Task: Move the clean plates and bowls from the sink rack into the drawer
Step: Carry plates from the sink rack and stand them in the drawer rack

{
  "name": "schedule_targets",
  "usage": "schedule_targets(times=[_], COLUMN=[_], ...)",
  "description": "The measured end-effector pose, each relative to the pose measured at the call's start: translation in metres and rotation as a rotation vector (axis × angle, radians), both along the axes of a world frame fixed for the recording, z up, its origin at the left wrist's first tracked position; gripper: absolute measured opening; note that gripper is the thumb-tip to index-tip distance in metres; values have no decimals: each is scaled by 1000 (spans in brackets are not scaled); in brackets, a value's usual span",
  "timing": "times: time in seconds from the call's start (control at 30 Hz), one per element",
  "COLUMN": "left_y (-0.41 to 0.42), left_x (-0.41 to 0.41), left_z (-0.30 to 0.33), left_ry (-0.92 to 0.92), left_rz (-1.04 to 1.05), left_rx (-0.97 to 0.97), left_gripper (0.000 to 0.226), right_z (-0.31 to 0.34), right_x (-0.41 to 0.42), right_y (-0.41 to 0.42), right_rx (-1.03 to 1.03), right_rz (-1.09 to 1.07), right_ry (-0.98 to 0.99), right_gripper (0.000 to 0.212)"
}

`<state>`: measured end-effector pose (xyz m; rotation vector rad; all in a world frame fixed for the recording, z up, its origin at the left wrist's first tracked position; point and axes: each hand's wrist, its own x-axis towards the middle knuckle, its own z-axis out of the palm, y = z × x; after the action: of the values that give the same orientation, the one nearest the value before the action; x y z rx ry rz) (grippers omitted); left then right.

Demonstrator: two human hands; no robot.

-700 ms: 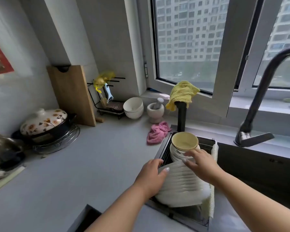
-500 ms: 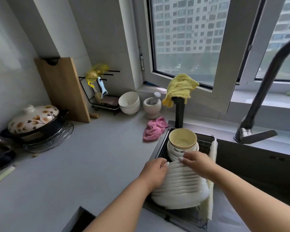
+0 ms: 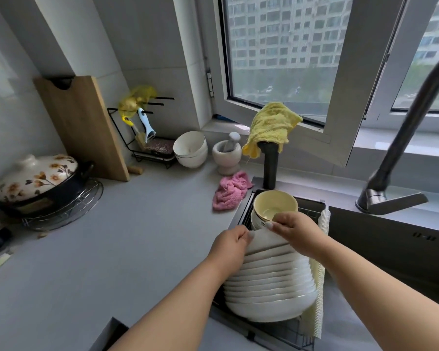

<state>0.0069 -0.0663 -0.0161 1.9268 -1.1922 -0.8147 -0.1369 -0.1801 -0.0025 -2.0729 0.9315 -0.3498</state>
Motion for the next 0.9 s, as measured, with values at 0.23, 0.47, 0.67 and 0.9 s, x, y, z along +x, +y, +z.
schedule_targets(times=[0.23,0.47,0.67,0.9], left_y=[-2,30,95,198], left_x=[8,4,0,-14], left_z=[24,74,113,122], left_ry=[101,38,-123,-388], left_rz=[40,75,275,508], left_rx=[-54,-177,-282,-331], left_gripper=[36,39,38,32], right_z=[34,89,90,91], right_x=[6,-1,14,52], right_y=[2,30,51,129], right_rx=[-97,-183,99,810], right_rz=[-24,-133,-368,-300], right_ry=[-70,-312,-515,-439], right_gripper=[37,14,17,33])
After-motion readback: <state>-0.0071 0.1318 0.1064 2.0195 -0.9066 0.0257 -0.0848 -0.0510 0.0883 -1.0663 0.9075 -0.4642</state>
